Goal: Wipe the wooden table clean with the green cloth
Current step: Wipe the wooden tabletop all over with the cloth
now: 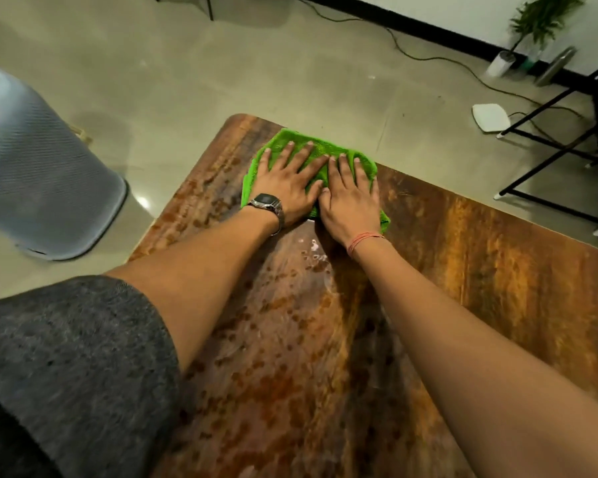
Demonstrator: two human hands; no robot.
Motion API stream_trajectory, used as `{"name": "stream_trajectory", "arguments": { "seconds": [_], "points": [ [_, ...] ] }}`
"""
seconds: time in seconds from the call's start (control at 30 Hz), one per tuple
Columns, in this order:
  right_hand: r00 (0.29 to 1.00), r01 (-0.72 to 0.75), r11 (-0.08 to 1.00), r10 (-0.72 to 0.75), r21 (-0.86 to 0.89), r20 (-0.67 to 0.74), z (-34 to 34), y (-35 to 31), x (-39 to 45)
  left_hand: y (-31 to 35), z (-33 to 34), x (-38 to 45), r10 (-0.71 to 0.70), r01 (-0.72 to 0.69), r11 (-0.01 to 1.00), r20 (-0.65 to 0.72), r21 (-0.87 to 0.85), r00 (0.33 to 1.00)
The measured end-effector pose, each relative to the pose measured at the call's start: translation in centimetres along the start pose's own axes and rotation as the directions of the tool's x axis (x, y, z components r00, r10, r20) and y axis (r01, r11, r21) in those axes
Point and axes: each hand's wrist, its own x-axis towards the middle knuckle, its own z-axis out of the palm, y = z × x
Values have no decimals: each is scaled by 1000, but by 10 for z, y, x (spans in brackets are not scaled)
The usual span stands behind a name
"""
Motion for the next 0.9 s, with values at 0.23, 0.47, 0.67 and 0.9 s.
{"name": "stream_trajectory", "arguments": {
  "seconds": [0.23, 0.47, 0.67, 0.9],
  "points": [
    [991, 85, 992, -94, 89, 99, 5, -59, 15, -60, -9, -13, -70, 70, 997, 4, 17, 998],
    [968, 240, 965, -247, 108, 54, -1, -22, -7, -72, -13, -14, -85, 85, 996, -2, 19, 996],
    [990, 135, 991, -135, -4, 42, -1, 61, -33, -67, -14, -8, -86, 84, 995, 36, 49, 996],
    [990, -117, 992, 120, 48, -71, -5, 99, -26, 19, 0, 19, 82, -87, 995, 114, 38, 990]
  ]
}}
